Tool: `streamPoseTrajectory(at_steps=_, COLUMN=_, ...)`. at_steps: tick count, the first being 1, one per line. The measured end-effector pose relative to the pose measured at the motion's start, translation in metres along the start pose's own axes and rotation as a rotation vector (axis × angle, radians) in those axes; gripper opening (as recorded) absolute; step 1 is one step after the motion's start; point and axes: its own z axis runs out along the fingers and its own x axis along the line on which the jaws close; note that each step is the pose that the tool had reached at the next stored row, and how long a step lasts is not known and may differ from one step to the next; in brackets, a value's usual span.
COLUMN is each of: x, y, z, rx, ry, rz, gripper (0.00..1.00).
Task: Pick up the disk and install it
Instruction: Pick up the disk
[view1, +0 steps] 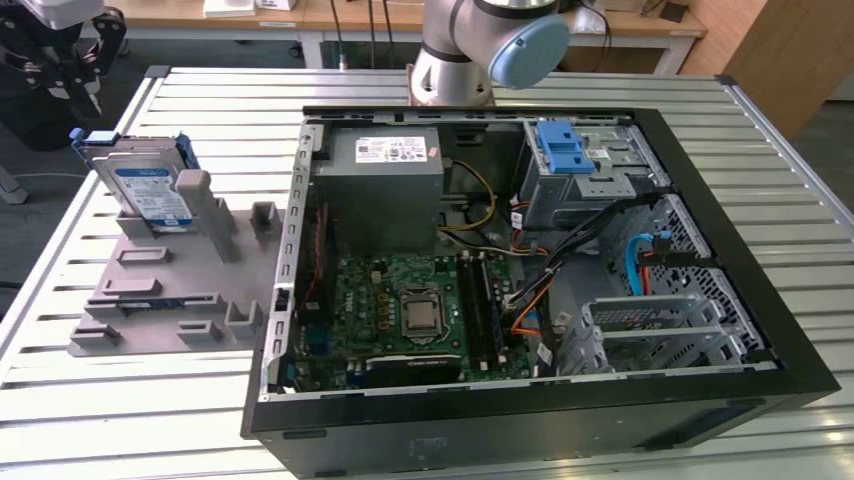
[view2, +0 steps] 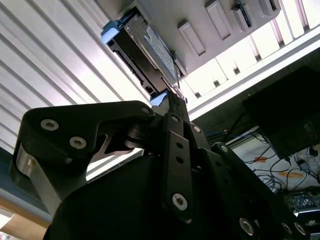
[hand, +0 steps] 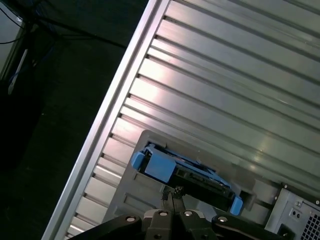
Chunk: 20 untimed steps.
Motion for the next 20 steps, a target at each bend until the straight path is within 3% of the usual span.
streamPoseTrajectory(at_steps=20, x=0.0000, y=0.0000, z=0.0000, rx=0.0022, ry=0.0031, rz=-0.080, gripper=0.11)
